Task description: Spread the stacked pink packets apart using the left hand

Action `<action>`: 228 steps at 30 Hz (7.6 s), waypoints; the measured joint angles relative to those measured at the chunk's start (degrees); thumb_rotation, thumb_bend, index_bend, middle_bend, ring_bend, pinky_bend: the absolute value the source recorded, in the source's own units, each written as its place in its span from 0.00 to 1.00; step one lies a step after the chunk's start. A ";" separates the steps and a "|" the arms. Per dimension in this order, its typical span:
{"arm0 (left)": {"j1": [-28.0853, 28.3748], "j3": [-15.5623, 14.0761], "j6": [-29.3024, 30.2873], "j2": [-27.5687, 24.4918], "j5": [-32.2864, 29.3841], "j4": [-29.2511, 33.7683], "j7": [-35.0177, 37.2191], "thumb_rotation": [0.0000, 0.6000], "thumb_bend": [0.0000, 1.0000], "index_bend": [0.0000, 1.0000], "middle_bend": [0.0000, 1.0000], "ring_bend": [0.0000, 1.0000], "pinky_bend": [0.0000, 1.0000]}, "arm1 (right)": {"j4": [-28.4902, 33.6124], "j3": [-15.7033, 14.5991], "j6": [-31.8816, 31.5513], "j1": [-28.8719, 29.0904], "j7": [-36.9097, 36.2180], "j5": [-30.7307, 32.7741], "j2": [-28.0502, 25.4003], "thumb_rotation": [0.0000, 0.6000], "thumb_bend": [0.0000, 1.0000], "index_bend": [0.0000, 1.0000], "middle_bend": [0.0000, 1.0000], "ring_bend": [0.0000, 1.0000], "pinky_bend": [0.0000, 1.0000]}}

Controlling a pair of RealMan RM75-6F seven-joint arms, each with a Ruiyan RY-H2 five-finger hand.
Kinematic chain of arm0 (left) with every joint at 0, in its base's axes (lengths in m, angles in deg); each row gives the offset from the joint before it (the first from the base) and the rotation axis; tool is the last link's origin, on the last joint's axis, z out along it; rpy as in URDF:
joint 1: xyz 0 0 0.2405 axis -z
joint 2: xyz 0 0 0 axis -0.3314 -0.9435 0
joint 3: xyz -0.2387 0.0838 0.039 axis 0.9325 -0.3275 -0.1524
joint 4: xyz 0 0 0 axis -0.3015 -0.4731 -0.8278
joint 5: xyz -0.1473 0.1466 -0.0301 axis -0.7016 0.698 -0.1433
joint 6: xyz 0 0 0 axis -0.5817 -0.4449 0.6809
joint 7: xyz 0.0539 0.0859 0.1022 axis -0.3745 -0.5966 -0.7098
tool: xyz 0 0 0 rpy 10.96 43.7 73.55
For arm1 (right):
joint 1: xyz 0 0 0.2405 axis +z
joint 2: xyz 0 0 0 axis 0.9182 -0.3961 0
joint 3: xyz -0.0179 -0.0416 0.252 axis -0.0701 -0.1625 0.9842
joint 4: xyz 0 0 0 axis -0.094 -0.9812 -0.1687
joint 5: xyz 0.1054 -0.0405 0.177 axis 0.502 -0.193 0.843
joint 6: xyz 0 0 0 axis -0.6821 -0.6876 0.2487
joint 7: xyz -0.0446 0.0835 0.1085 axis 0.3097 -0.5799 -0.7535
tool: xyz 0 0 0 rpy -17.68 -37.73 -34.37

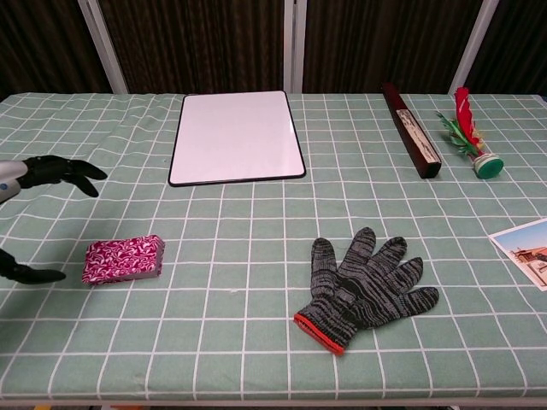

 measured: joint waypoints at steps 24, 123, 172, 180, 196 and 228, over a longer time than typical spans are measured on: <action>5.02 1.78 -5.43 8.55 -13.12 0.03 -14.06 1.00 0.05 0.15 0.27 0.08 0.15 | -1.80 0.08 0.78 -0.22 -1.27 0.98 0.73 1.00 0.08 0.00 0.00 0.00 0.00; 8.74 8.17 -2.50 6.80 -24.32 -9.58 -6.65 1.00 0.11 0.19 0.27 0.13 0.18 | -2.40 0.29 3.49 -0.13 -1.39 2.70 0.79 1.00 0.09 0.00 0.00 0.00 0.00; 7.97 1.23 -0.13 12.31 -21.61 -3.37 -15.05 1.00 0.12 0.20 0.37 0.13 0.18 | -4.19 -0.02 5.08 0.22 -2.99 3.24 1.30 1.00 0.09 0.00 0.00 0.00 0.00; 7.85 1.36 -0.34 12.57 -21.80 -4.04 -15.23 1.00 0.12 0.20 0.37 0.13 0.18 | -4.35 0.05 5.18 0.20 -3.16 3.44 1.32 1.00 0.09 0.00 0.00 0.00 0.00; 7.88 2.04 -0.89 12.82 -22.45 -4.41 -15.16 1.00 0.14 0.22 0.39 0.13 0.18 | -4.60 0.15 5.72 0.24 -3.35 3.92 1.41 1.00 0.09 0.00 0.00 0.00 0.00; 7.51 3.01 -0.47 12.51 -21.90 -3.58 -12.61 1.00 0.23 0.25 0.48 0.18 0.18 | -4.76 0.42 6.00 0.31 -3.62 4.29 1.38 1.00 0.09 0.00 0.00 0.00 0.00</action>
